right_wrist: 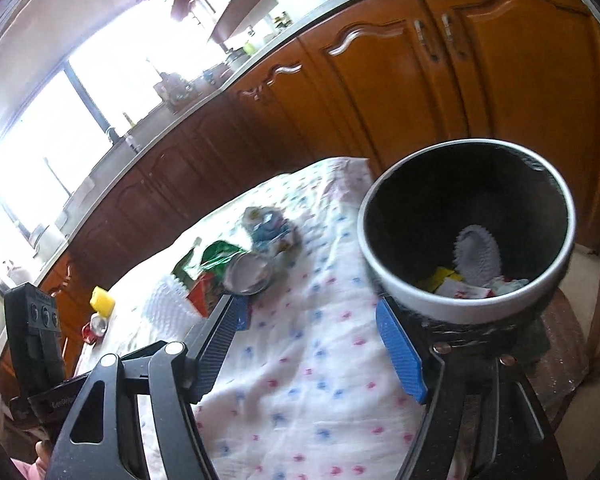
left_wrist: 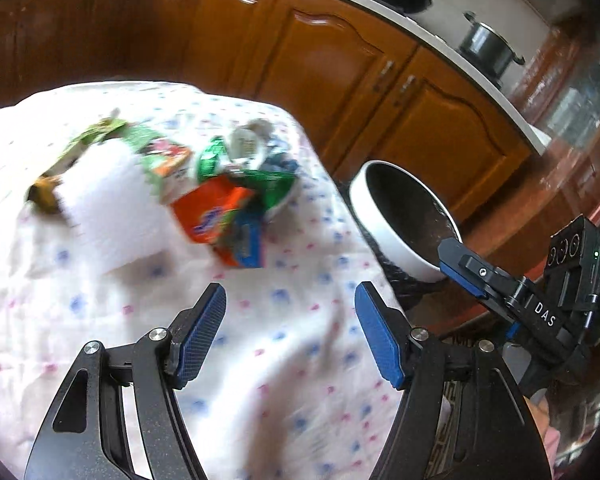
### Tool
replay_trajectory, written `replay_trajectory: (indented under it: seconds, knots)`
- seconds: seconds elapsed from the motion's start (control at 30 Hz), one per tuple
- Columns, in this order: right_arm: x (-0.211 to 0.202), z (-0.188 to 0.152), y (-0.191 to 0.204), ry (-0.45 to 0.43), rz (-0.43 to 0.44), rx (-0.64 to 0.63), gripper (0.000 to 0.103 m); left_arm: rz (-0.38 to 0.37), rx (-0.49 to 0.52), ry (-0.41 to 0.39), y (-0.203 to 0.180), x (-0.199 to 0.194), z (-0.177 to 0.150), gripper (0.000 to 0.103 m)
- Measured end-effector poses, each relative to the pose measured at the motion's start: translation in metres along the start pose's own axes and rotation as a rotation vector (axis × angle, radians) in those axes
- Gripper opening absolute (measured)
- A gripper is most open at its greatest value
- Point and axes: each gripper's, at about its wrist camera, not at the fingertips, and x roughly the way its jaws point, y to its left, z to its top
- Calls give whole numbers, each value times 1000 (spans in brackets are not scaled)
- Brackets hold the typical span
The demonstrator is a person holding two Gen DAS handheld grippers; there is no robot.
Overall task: Collect trash
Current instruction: 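Move both tools back over the trash on the table, then grasp the green can with the right tool while the left grasps the white foam net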
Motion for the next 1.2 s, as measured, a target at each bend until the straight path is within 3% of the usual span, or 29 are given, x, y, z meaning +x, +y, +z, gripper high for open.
replay_trajectory:
  seconds: [0.4,0.67,0.87,0.93,1.07,1.2]
  knots:
    - [32,-12,54,83,31,-206,73,56,-94,-34,52,-26,-9,68]
    - [51,-2,79,74,22,-329,73,87,-160,-53,82,-32,1,68]
    - [69,11,109,47,-1,-510,72,96,-181,-58,94,-25,15,68]
    - [76,14,122,45,-15,-600,69,95,-183,-53,98,-21,19,68]
    - [94,13,140,75,-80,-760,44,93,-188,-38,105,-12,29,68]
    - [115,9,142,145,-95,-833,40,92,-192,-34,109,-5,34,68]
